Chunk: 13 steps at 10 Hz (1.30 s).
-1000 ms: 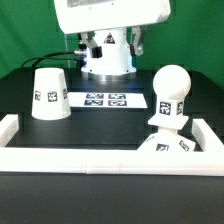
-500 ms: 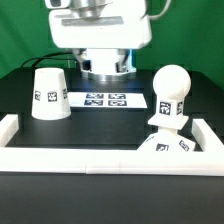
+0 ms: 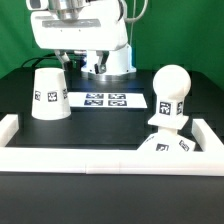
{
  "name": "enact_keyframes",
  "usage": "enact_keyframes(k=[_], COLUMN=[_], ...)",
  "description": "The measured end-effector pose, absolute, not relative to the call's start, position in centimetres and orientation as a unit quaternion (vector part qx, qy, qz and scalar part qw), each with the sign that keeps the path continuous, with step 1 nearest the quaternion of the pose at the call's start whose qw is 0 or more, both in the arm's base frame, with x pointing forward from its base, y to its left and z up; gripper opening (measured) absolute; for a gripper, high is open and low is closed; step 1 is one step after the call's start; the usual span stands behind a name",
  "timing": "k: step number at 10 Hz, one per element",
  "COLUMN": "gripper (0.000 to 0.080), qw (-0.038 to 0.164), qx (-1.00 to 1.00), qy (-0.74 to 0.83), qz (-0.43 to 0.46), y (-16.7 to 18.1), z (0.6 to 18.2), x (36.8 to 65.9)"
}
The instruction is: Assemble lamp
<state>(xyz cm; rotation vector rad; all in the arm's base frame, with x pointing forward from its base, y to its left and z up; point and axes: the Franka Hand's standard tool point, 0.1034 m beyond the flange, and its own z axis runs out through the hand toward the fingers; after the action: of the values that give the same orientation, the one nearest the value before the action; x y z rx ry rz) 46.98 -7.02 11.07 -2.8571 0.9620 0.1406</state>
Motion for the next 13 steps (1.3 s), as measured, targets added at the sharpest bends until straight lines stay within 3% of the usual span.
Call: enact_keyframes(k=[2, 3, 5, 9, 13], gripper=[0.0699, 0.0699, 0.0699, 0.0699, 0.0699], qw=[0.058, 0.032, 0.002, 0.003, 0.003], qx=[-0.946, -0.955, -0.967, -0.974, -0.979], qy=[0.314, 0.283, 0.242, 0.222, 0.199], qz=[0.051, 0.079, 0.084, 0.045, 0.044], y=[-6.9, -6.6, -7.7, -9.6, -9.7], z=[11.0, 11.0, 10.9, 10.5, 10.5], x=[46.8, 46.0, 44.7, 42.8, 42.8])
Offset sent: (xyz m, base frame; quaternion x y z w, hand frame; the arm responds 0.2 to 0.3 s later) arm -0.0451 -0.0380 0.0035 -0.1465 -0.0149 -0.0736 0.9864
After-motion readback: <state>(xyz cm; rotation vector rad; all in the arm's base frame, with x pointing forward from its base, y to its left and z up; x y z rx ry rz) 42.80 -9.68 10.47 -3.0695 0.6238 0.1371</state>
